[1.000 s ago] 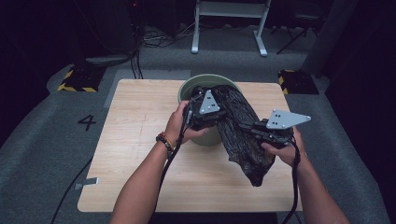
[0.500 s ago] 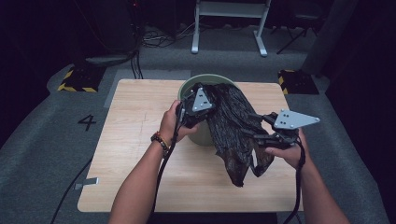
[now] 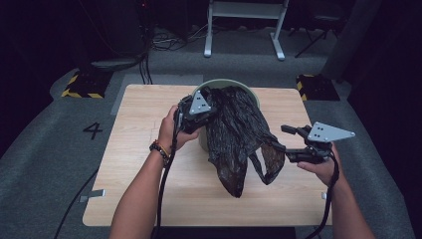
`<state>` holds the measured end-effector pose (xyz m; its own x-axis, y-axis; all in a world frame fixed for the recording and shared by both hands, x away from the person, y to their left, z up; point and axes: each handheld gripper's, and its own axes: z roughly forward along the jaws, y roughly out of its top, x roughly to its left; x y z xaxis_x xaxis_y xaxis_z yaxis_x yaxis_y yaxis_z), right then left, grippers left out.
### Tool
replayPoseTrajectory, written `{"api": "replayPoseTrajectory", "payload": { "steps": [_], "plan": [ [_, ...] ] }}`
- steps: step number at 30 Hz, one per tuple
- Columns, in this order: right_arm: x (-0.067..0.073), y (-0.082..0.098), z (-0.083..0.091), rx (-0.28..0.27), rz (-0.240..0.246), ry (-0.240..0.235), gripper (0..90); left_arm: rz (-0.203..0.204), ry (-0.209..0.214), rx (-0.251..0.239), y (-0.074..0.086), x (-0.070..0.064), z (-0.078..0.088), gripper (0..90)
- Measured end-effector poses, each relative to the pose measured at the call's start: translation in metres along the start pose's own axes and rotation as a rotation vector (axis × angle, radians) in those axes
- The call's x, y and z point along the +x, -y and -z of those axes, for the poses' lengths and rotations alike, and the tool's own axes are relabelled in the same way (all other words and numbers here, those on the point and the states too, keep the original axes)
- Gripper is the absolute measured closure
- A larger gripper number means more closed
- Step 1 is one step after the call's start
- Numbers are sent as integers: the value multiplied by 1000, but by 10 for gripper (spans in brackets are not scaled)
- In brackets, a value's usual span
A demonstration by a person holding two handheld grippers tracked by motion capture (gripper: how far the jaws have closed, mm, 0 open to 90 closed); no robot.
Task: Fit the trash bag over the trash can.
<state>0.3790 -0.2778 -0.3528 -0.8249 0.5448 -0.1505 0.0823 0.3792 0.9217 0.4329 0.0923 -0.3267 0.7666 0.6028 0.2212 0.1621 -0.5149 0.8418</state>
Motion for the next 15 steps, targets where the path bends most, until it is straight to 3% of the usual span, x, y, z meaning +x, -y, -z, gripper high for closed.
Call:
{"api": "replayPoseTrajectory", "payload": {
  "steps": [2,4,7,10,15],
  "plan": [
    [-1,5,-5,13,7,-18,566,18,4,-14,2,2,2,899],
    [0,7,-10,27,20,-12,705,34,-11,-16,3,2,4,756],
    [2,8,-17,28,23,-25,823,47,-5,-49,7,0,12,602],
    [3,7,-19,21,27,-24,876,76,-26,-61,11,-3,22,334],
    [5,4,-21,18,29,-7,898,93,-9,-107,21,-13,44,209]
  ]
}}
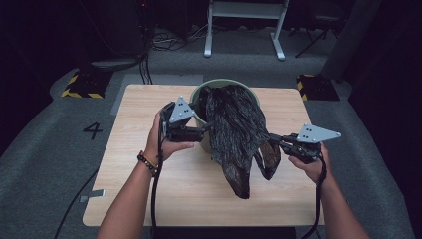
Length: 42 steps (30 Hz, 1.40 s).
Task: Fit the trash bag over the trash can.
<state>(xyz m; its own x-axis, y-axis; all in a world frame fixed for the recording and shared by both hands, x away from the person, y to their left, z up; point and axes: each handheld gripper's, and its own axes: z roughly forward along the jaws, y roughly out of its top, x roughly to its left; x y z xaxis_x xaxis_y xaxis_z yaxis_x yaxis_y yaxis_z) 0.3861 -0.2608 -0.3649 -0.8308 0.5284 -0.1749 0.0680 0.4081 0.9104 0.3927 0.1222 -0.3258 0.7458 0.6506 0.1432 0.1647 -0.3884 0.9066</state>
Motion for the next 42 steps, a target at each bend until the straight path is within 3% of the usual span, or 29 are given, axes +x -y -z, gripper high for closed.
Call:
{"api": "replayPoseTrajectory", "payload": {
  "steps": [5,9,14,18,20,22,28,34,37,42],
  "plan": [
    [0,0,-1,2,-8,20,900,-19,62,-42,8,-23,18,173],
    [0,-1,-3,0,-13,25,900,-63,126,-23,18,-50,17,158],
    [3,-3,-5,0,-12,21,900,-109,118,16,30,-69,2,166],
    [5,-6,-8,-2,-5,15,900,-93,102,12,31,-71,-7,283],
    [7,-7,-8,-2,-1,15,900,-90,60,9,30,-71,-11,392],
    [8,-8,-8,-5,5,15,900,-93,52,-4,30,-69,-12,562],
    [7,-7,-6,-3,1,25,899,-100,14,-26,33,-55,-3,868],
    [1,-3,-4,18,-10,61,900,-81,-17,-5,36,-35,10,897],
    [-2,0,-3,30,-15,77,900,-63,-59,32,42,-16,15,898],
    [-7,3,-5,47,-22,94,900,1,-60,82,55,13,15,895]
  ]
}}
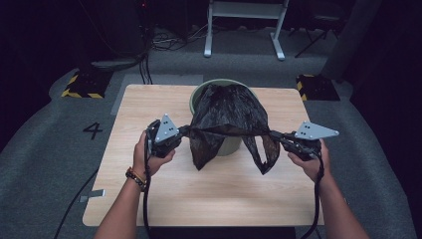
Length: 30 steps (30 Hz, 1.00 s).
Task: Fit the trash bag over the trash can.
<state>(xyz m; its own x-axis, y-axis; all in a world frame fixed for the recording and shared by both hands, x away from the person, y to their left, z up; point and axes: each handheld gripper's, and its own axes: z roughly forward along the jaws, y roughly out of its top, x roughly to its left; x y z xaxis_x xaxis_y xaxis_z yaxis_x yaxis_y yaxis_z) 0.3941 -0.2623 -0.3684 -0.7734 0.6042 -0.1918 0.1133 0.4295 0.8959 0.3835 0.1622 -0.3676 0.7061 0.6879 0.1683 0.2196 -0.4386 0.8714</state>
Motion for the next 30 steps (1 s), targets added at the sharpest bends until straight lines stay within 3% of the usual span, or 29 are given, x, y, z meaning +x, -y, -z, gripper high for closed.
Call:
{"api": "replayPoseTrajectory", "payload": {
  "steps": [4,5,6,8,9,11,19,22,25,26,30],
  "plan": [
    [2,0,-4,13,11,10,900,6,-14,-5,3,2,1,855],
    [2,0,-5,10,9,9,900,22,-15,-25,3,1,2,759],
    [3,0,-5,8,10,8,900,48,4,-37,3,1,4,583],
    [4,-2,-4,-1,8,7,900,58,8,-64,3,-4,10,352],
    [5,-4,-3,-5,10,5,900,54,24,-74,3,-7,14,268],
    [7,-7,-2,-11,15,8,900,39,41,-94,1,-13,21,202],
    [10,-20,-1,-18,10,28,900,-11,113,-167,-19,-45,51,163],
    [12,-23,-3,-17,6,30,900,-59,145,-171,-25,-69,49,164],
    [14,-26,-6,-9,-2,34,900,-138,178,-169,-29,-96,45,205],
    [14,-27,-7,-5,-3,34,900,-166,208,-167,-30,-107,43,209],
    [16,-30,-9,5,-1,33,900,-219,271,-135,-31,-138,31,233]
  ]
}}
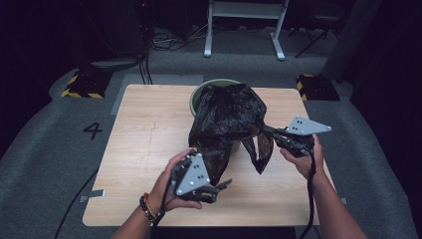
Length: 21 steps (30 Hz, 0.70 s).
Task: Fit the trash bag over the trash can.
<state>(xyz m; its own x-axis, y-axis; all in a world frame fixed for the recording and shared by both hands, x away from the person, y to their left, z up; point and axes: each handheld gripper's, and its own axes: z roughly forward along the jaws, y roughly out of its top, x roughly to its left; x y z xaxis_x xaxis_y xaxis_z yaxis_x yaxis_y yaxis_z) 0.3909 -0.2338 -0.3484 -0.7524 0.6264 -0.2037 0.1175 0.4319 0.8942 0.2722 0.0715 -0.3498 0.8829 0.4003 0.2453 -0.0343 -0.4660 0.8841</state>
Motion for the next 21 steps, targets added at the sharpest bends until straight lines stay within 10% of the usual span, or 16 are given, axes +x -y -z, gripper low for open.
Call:
{"api": "replayPoseTrajectory", "payload": {
  "steps": [5,11,21],
  "plan": [
    [2,-1,-2,-2,-3,-6,900,-26,31,101,8,-18,-33,263],
    [2,0,-2,-4,-11,-17,900,92,-136,208,33,1,-62,322],
    [4,4,-4,13,-5,-48,900,253,-346,52,53,41,-40,254]
  ]
}}
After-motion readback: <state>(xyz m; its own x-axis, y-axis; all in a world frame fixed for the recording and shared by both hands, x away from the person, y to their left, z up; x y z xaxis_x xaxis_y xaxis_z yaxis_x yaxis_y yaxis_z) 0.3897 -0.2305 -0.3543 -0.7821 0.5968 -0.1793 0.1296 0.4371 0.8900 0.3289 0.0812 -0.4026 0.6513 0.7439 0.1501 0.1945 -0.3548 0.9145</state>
